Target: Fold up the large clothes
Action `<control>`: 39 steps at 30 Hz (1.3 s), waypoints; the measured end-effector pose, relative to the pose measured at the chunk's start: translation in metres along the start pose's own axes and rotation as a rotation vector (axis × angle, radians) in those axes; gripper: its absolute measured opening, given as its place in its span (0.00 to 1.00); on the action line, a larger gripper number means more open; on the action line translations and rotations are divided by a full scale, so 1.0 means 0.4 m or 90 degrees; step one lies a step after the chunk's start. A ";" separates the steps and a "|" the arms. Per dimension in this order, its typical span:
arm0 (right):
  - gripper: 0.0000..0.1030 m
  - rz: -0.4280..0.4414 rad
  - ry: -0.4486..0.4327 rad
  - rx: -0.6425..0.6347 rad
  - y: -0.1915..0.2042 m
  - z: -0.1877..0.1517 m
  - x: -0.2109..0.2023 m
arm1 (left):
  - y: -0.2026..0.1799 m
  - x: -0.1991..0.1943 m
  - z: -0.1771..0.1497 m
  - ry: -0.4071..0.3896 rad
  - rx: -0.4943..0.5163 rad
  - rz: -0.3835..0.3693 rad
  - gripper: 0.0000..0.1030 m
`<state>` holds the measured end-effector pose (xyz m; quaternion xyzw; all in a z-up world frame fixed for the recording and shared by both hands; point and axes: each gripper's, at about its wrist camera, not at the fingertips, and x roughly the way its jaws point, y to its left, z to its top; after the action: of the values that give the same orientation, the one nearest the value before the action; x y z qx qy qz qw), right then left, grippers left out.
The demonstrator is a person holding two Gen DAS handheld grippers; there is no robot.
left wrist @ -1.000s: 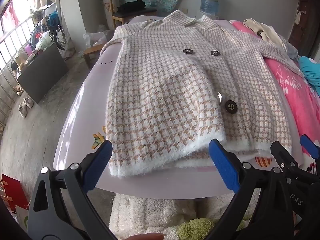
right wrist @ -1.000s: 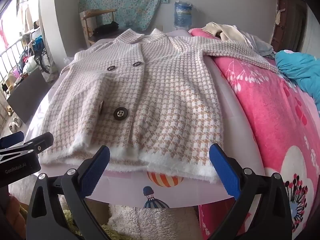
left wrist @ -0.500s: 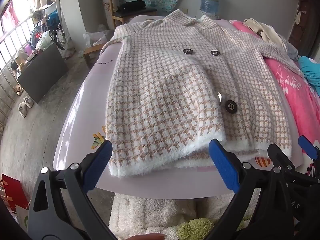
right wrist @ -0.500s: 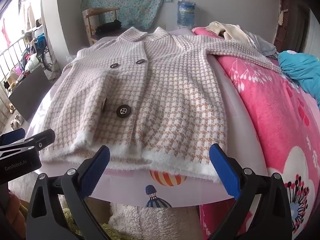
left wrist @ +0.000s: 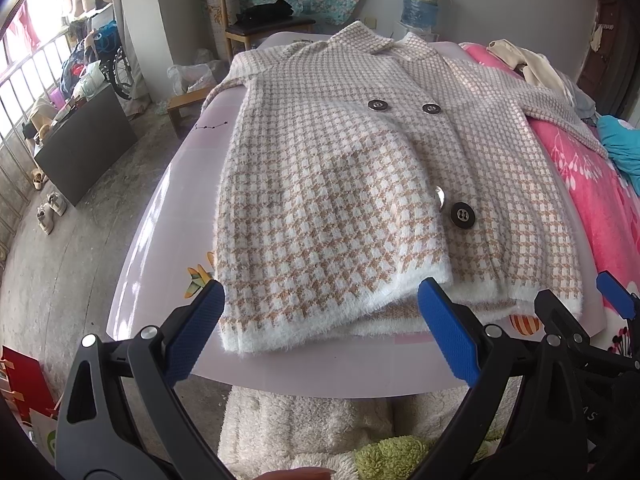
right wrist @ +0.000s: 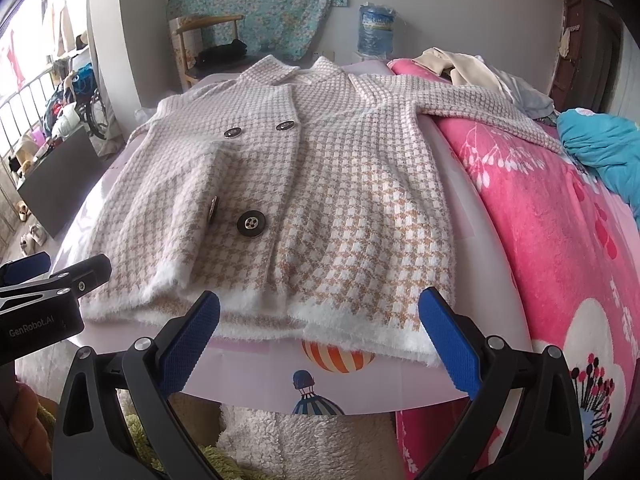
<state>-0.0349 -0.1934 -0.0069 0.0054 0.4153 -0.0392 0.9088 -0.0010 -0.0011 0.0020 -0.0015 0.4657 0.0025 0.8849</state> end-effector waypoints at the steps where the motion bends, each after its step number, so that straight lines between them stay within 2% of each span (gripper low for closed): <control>1: 0.94 -0.001 0.001 0.001 0.000 0.000 0.000 | -0.001 -0.001 0.000 0.000 0.000 0.000 0.91; 39: 0.94 0.000 0.001 0.001 0.001 0.004 -0.002 | 0.018 -0.015 0.011 -0.004 -0.002 0.001 0.91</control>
<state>-0.0341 -0.1930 -0.0051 0.0059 0.4159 -0.0395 0.9085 -0.0009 0.0063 0.0095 -0.0031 0.4630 0.0038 0.8864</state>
